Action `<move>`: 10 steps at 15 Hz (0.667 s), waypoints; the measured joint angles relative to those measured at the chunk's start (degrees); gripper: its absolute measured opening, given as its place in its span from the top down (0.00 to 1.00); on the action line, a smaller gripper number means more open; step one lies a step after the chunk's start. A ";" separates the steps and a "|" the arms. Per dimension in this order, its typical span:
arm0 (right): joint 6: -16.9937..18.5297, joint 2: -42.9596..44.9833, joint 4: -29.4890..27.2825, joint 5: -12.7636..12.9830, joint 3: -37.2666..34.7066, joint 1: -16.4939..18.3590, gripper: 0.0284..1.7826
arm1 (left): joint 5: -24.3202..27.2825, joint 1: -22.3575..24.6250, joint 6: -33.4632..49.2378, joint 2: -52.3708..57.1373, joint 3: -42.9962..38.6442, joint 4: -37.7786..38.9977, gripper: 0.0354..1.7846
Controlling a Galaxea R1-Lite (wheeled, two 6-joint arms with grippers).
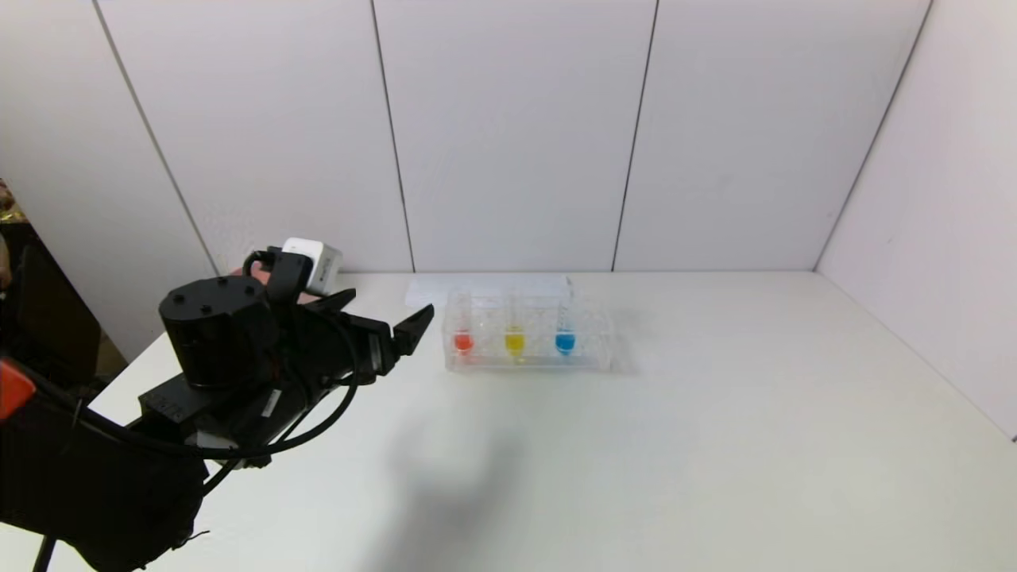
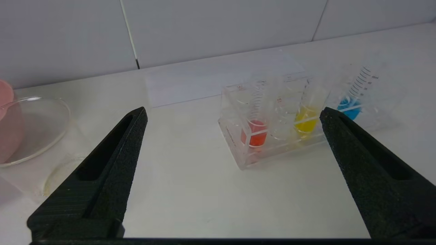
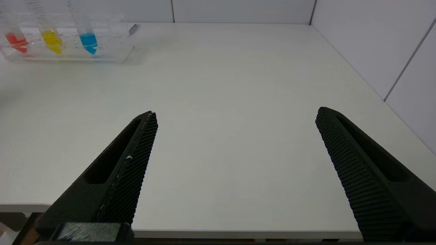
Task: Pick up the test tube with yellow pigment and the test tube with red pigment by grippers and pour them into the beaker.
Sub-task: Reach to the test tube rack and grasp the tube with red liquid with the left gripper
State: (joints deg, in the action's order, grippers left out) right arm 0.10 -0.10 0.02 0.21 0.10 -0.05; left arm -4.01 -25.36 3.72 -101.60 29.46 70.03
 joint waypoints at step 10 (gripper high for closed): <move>0.00 0.00 0.02 0.04 0.00 -0.02 0.05 | -2.24 -3.17 0.27 -9.09 6.61 0.05 0.01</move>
State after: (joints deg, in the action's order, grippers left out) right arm 0.10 -0.10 0.05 0.24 0.10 -0.07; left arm -6.25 -28.53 3.99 -110.69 36.07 70.08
